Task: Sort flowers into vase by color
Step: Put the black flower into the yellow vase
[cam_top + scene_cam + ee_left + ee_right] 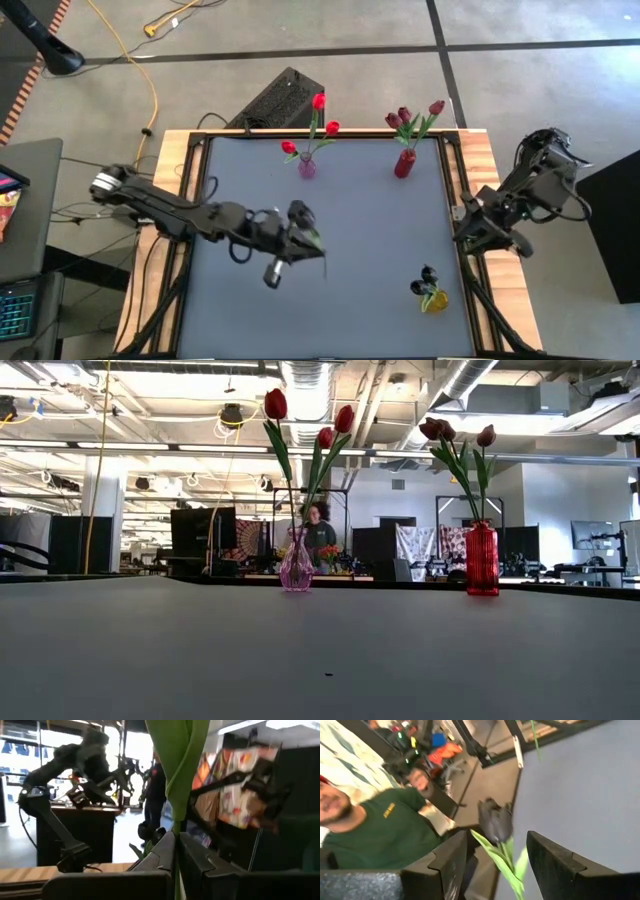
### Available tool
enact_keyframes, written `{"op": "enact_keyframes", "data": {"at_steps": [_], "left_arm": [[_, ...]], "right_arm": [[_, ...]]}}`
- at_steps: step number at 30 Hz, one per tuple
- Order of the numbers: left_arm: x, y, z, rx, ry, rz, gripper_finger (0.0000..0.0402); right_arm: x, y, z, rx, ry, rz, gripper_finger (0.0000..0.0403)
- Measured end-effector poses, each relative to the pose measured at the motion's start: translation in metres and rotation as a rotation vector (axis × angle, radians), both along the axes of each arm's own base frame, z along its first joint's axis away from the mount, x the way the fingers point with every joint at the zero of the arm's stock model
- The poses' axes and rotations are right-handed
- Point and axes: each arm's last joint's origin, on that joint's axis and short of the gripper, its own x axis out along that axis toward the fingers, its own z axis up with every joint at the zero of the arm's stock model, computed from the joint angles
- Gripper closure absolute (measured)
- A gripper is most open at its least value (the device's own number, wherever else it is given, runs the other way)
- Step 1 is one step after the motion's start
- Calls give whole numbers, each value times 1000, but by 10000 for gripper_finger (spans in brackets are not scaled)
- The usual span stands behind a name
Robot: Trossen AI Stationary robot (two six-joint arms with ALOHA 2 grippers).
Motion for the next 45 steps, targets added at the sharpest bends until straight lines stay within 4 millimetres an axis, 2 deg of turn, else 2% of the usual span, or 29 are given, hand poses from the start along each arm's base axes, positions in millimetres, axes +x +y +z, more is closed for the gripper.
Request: {"op": "enact_keyframes", "data": {"at_steps": [4, 8, 17, 21, 29, 33, 40, 45], "left_arm": [[27, -10, 9, 86, 50, 19, 401], [54, -12, 13, 140, 98, 54, 401], [103, 10, 36, 144, 65, 143, 401], [119, 24, 43, 123, 34, 181, 401], [153, 38, 38, 87, 22, 190, 401], [163, 41, 38, 95, 8, 174, 401], [161, 43, 47, 91, -46, 183, 402], [165, 45, 43, 90, -43, 194, 402]], "right_arm": [[2, 1, 6, -9, -90, -4, 171], [5, 0, 13, -132, -247, -61, 171], [15, -1, 21, -419, -420, -241, 171], [20, -4, 20, -445, -404, -295, 171], [36, 0, 10, -487, -307, -268, 171], [45, 2, 7, -525, -281, -288, 171], [53, 1, 6, -540, -265, -328, 171], [65, 2, 9, -522, -291, -299, 171]]}}
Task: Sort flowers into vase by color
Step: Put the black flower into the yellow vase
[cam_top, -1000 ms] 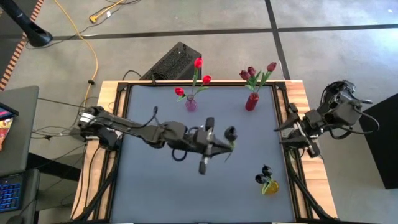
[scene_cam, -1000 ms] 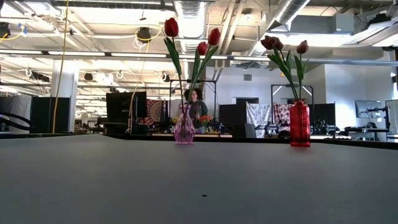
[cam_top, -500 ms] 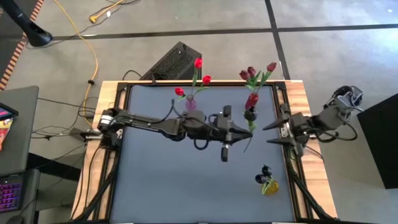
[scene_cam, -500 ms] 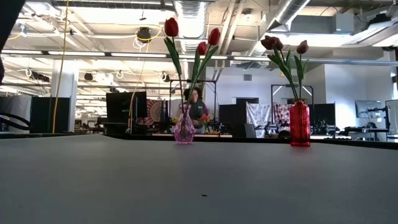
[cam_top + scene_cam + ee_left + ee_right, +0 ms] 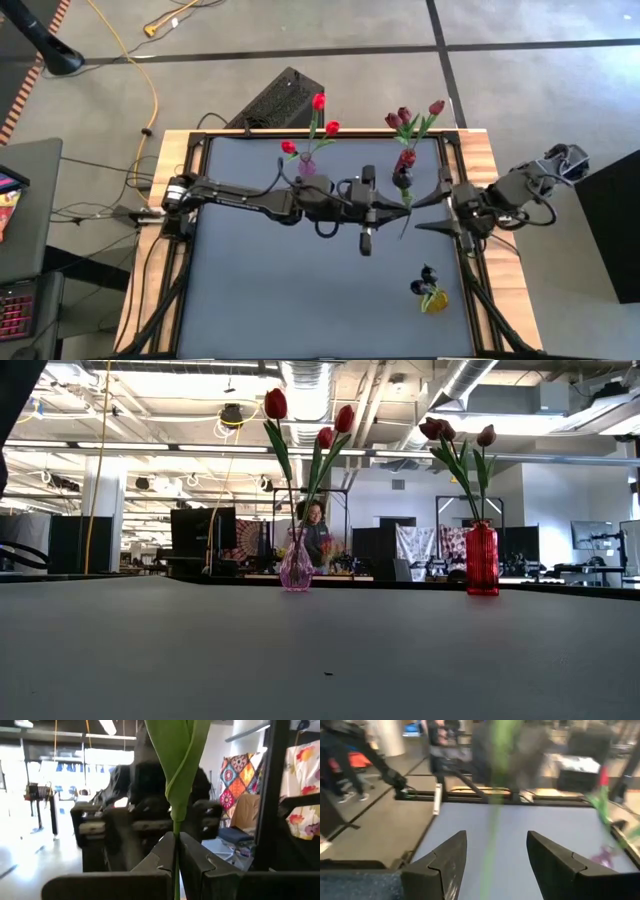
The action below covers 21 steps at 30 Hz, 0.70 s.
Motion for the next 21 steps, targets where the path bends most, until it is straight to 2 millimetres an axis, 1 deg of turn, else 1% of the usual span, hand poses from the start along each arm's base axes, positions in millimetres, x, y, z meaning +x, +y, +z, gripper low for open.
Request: {"op": "enact_keyframes", "data": {"at_steps": [5, 12, 15, 21], "left_arm": [[2, 0, -5, 4, 32, 3, 402], [2, 0, -6, 14, 39, 2, 402], [2, 0, -9, 18, 74, 3, 402], [2, 0, -9, 36, 75, 7, 402]], "right_arm": [[15, 2, -2, -3, 10, 38, 171], [25, 1, -5, -22, 29, 25, 173], [25, 0, -5, -22, 29, 25, 184], [25, 0, -5, -25, 32, 25, 220]]}}
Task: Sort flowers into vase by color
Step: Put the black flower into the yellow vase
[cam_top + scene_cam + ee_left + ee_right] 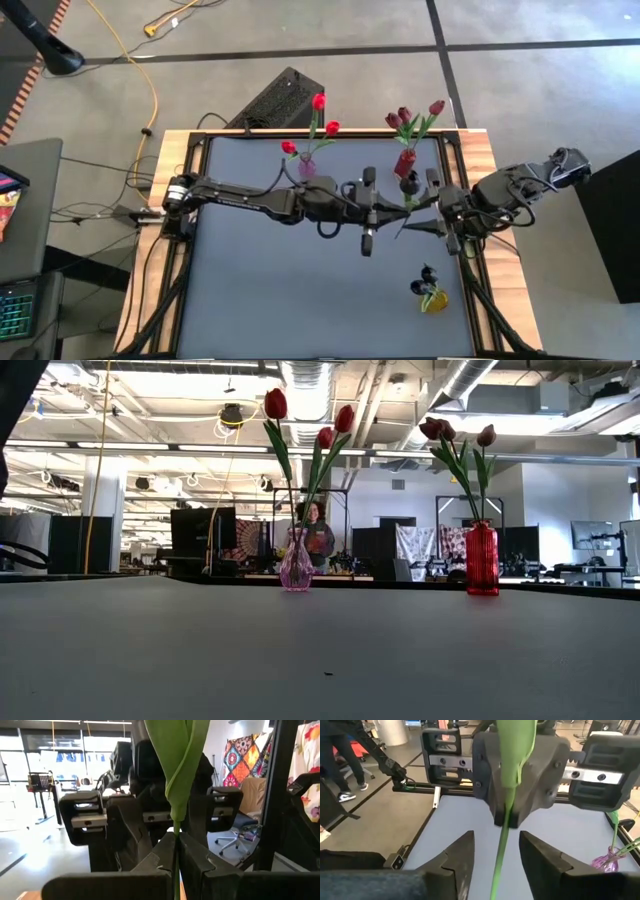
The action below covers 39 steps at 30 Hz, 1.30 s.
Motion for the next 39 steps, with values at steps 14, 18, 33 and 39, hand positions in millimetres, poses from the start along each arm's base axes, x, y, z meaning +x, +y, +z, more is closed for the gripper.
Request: {"op": "enact_keyframes", "data": {"at_steps": [14, 18, 33, 39], "left_arm": [[0, 1, -1, -4, 13, 13, 401], [0, 3, -4, -8, 48, 32, 394], [-18, 8, -4, 41, 295, 72, 248], [-25, 1, -19, 73, 472, 50, 247]], "right_arm": [[0, 0, -1, -29, 4, 0, 339], [-1, -1, -1, -32, 9, -2, 374], [-57, -22, -2, 110, 79, 26, 371], [-79, -27, -16, 241, 262, 54, 371]]}}
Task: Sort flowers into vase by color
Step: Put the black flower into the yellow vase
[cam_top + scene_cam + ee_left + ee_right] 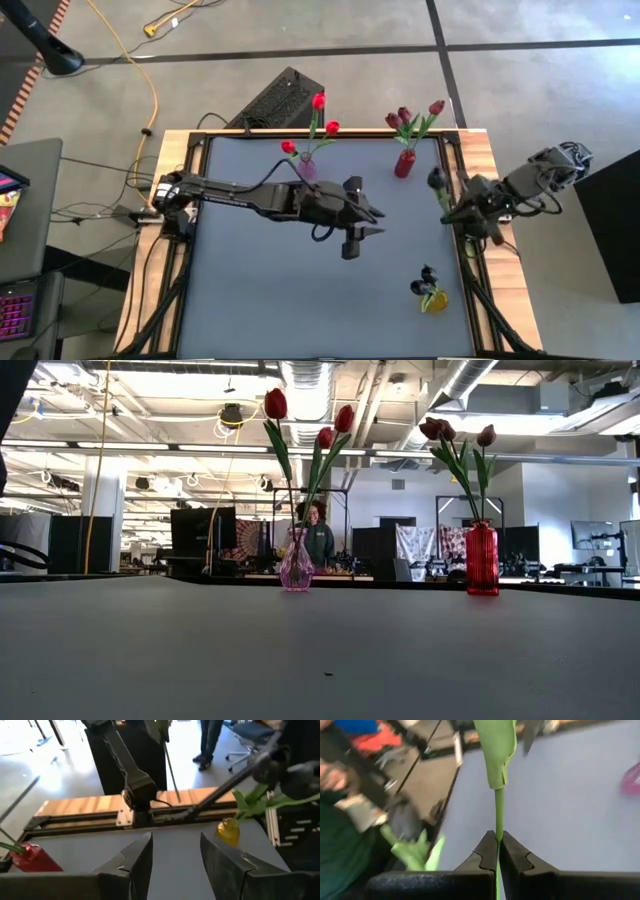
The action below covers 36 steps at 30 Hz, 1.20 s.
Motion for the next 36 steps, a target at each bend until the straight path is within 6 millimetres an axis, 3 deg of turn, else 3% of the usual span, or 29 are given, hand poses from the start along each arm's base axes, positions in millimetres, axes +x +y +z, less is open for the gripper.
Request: {"op": "enact_keyframes", "data": {"at_steps": [5, 10, 14, 19, 30, 36], "left_arm": [[-3, -9, -4, 6, 48, -21, 255], [-4, -22, -4, 19, 46, -53, 257], [-6, -29, -5, 27, 59, -73, 258], [-7, -32, -6, 55, 59, -86, 258], [-6, -30, -5, 37, 58, -61, 258], [-6, -30, -5, 30, 58, -56, 258]], "right_arm": [[-5, 10, -2, 70, 60, 146, 373], [-7, 28, 4, 149, -54, 332, 375], [-7, 53, -16, 122, -58, 432, 375], [-15, 75, -40, 44, -85, 425, 375], [-25, 96, -63, -102, -153, 370, 375], [-27, 107, -73, -96, -167, 384, 375]]}}
